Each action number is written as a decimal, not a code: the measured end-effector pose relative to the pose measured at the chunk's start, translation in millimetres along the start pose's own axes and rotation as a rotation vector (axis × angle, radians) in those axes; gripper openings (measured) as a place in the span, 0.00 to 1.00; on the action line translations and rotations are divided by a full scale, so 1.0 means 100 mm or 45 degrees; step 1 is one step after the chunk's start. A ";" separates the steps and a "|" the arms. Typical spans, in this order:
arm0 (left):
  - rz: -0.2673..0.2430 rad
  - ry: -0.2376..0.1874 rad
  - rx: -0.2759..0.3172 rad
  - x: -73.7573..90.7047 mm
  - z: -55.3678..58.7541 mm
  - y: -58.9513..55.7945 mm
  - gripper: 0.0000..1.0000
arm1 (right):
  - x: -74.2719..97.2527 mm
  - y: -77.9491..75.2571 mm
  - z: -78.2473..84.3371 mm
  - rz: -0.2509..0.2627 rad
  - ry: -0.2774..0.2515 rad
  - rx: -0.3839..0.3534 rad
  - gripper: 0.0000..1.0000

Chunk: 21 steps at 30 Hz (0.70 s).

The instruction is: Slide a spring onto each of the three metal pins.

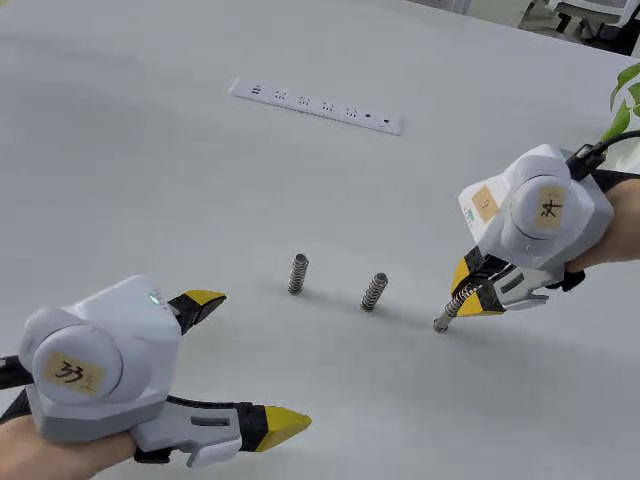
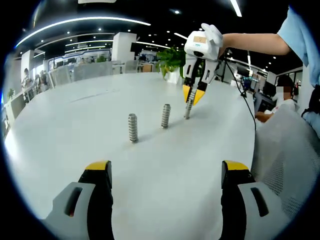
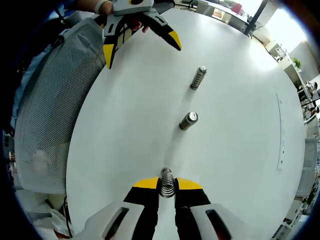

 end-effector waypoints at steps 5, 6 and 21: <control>-0.004 0.005 0.009 0.01 0.02 0.02 0.89 | -0.08 0.00 -0.02 -0.007 0.011 0.006 0.08; -0.005 0.003 0.010 0.02 0.02 0.02 0.89 | -0.09 0.00 -0.02 -0.006 0.016 0.010 0.08; -0.010 0.006 0.029 0.03 0.04 0.03 0.88 | -0.20 0.01 0.01 -0.024 0.047 0.016 0.08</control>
Point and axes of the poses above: the centre of the closed fingertips' face, and the gripper's own axes: x roughly backward along the fingers, y roughly to its left, z roughly out of its underside, the point moved 2 cm from there along x, roughly backward along the fingers
